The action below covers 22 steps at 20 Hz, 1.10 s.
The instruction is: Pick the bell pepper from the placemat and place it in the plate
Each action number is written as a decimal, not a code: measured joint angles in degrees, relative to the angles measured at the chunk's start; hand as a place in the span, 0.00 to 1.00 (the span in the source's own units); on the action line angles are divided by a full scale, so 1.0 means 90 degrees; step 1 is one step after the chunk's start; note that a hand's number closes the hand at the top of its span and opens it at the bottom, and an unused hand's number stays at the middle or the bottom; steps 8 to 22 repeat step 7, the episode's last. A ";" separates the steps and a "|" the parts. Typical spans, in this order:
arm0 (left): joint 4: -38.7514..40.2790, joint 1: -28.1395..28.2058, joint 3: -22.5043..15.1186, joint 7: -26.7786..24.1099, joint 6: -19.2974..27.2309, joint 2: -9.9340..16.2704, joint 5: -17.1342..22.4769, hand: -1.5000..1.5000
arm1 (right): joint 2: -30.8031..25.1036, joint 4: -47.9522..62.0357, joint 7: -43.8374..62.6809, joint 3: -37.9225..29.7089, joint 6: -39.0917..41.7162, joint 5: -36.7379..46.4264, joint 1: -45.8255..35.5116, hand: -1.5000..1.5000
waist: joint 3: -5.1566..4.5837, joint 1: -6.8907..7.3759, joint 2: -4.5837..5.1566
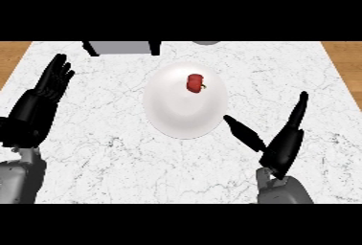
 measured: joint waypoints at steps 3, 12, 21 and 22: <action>-0.0047 -0.0018 -0.0046 0.0076 0.0028 -0.0085 -0.0061 0.50 | -0.0207 -0.0825 -0.0071 0.0170 0.0113 0.0059 0.0828 0.00 | 0.0001 0.0014 0.0007; -0.0066 0.0010 0.0018 0.0056 -0.0032 -0.0115 -0.0075 0.50 | -0.0534 -0.1324 -0.0418 0.0191 0.0163 -0.0171 0.1552 0.00 | 0.0001 0.0043 0.0017; -0.0066 0.0010 0.0018 0.0056 -0.0032 -0.0115 -0.0075 0.50 | -0.0534 -0.1324 -0.0418 0.0191 0.0163 -0.0171 0.1552 0.00 | 0.0001 0.0043 0.0017; -0.0066 0.0010 0.0018 0.0056 -0.0032 -0.0115 -0.0075 0.50 | -0.0534 -0.1324 -0.0418 0.0191 0.0163 -0.0171 0.1552 0.00 | 0.0001 0.0043 0.0017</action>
